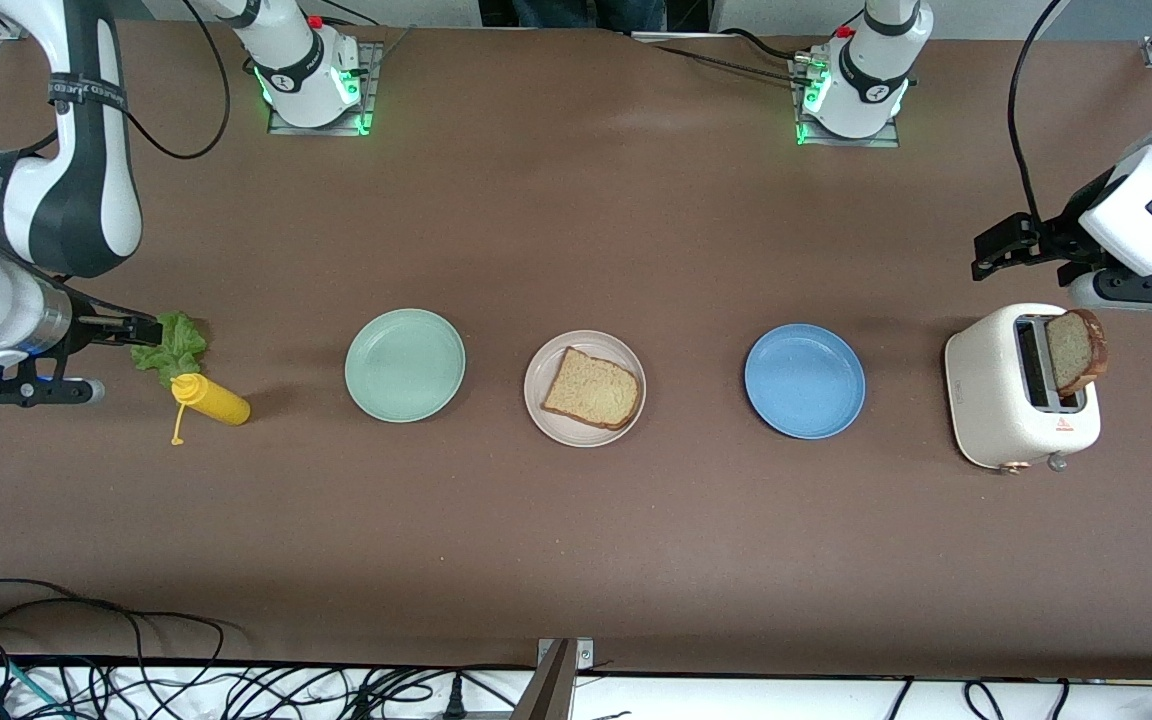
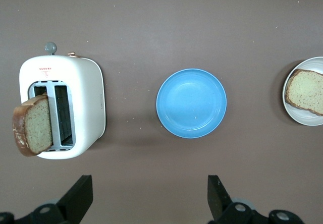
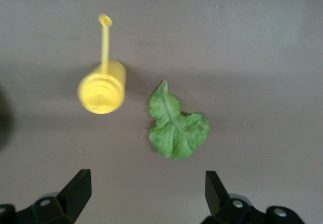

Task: Make sandwich on beige plate with both arms
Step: 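Lower the right gripper onto the green lettuce and grasp it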

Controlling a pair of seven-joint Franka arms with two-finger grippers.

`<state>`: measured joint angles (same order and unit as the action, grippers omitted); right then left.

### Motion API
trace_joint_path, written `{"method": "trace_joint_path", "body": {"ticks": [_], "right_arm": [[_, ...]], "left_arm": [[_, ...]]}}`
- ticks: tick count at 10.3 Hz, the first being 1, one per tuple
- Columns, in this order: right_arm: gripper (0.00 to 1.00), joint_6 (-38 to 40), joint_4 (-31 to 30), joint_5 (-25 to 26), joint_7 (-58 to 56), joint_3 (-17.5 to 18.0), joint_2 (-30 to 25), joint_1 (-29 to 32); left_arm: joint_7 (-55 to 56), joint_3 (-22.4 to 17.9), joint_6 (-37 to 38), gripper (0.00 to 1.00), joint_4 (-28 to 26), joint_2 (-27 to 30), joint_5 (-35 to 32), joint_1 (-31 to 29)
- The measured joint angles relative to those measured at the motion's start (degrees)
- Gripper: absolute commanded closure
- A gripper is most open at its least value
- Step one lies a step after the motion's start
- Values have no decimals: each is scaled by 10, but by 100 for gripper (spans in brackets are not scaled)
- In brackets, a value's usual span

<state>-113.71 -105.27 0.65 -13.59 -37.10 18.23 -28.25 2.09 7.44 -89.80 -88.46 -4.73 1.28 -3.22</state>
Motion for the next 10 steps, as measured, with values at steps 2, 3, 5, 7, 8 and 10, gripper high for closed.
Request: {"method": "trace_joint_path", "body": {"ticks": [2, 3, 5, 7, 8, 10], "right_arm": [[0, -149, -128, -8, -78, -25, -20, 2], [0, -207, -175, -20, -101, -30, -23, 3], [0, -264, -221, -54, -136, -32, -22, 4], [0, -302, -233, -105, -192, -32, -7, 7], [0, -318, -234, -134, -223, -32, 7, 11], [0, -344, -234, -189, -291, -31, 36, 20]], "left_arm": [[0, 0, 0, 0, 0, 0, 0, 0], [0, 0, 0, 0, 0, 0, 0, 0], [0, -2, 0, 0, 0, 0, 0, 0], [0, -6, 0, 0, 0, 0, -1, -7], [0, -6, 0, 0, -1, -1, -1, -11], [0, -6, 0, 0, -1, -2, -1, -13]]}}
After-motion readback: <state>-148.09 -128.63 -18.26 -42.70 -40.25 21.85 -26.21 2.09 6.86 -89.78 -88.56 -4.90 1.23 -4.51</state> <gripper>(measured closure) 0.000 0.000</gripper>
